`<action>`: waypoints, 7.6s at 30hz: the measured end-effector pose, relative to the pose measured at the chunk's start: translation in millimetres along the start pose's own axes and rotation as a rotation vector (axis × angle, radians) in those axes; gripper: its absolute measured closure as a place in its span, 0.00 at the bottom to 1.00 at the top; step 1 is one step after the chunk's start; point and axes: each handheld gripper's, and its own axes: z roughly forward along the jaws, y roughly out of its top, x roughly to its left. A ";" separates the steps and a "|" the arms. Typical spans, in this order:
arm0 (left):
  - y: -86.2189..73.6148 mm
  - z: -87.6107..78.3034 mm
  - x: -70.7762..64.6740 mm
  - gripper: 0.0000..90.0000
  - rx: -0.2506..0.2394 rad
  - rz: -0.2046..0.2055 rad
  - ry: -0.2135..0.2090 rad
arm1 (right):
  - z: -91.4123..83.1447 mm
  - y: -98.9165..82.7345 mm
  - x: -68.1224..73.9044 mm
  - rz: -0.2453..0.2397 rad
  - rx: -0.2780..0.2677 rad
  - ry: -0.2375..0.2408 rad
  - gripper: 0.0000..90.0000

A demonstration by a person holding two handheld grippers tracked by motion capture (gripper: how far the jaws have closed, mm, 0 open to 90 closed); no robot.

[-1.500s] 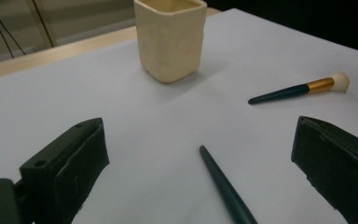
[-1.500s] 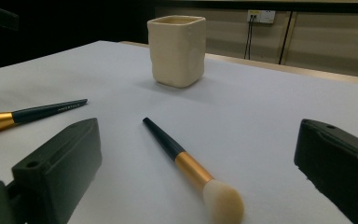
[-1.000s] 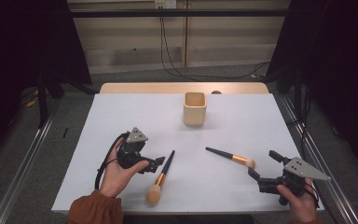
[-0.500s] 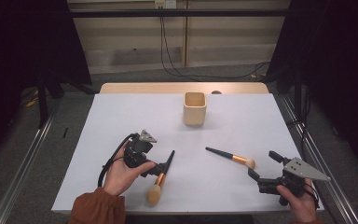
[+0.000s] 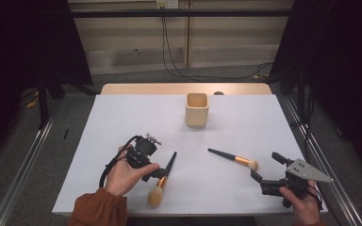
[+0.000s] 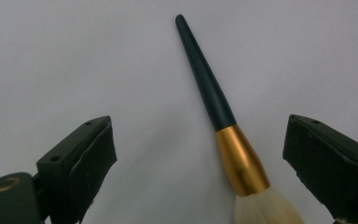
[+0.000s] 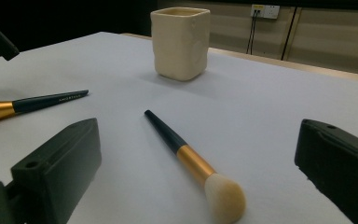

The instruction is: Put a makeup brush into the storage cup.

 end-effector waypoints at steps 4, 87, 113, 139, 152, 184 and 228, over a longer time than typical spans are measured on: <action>-0.1 6.6 -2.1 0.10 0.060 -0.038 -0.018 | 0.4 -0.1 0.2 -0.002 0.003 0.004 0.00; 2.7 30.4 -8.9 0.71 0.279 -0.031 -0.041 | 2.4 -0.9 1.3 -0.007 0.014 0.013 0.00; -8.8 5.7 8.2 0.71 -0.010 -0.082 -0.078 | 2.4 -0.9 1.1 -0.005 0.013 0.011 0.00; -31.7 -10.5 15.0 0.72 -0.432 -0.003 -0.067 | 1.8 -0.8 1.0 0.000 0.007 0.009 0.00; -36.0 -19.9 14.6 0.72 -0.593 0.029 -0.073 | 1.3 -0.2 1.3 0.005 -0.002 0.011 0.00; -7.7 -25.2 6.0 0.72 -0.565 0.138 -0.336 | 12.3 18.2 6.7 0.023 -0.045 0.118 0.00; 26.3 -20.4 -21.2 0.72 -0.276 0.375 -0.392 | 61.2 75.4 29.0 -0.124 0.124 0.408 0.01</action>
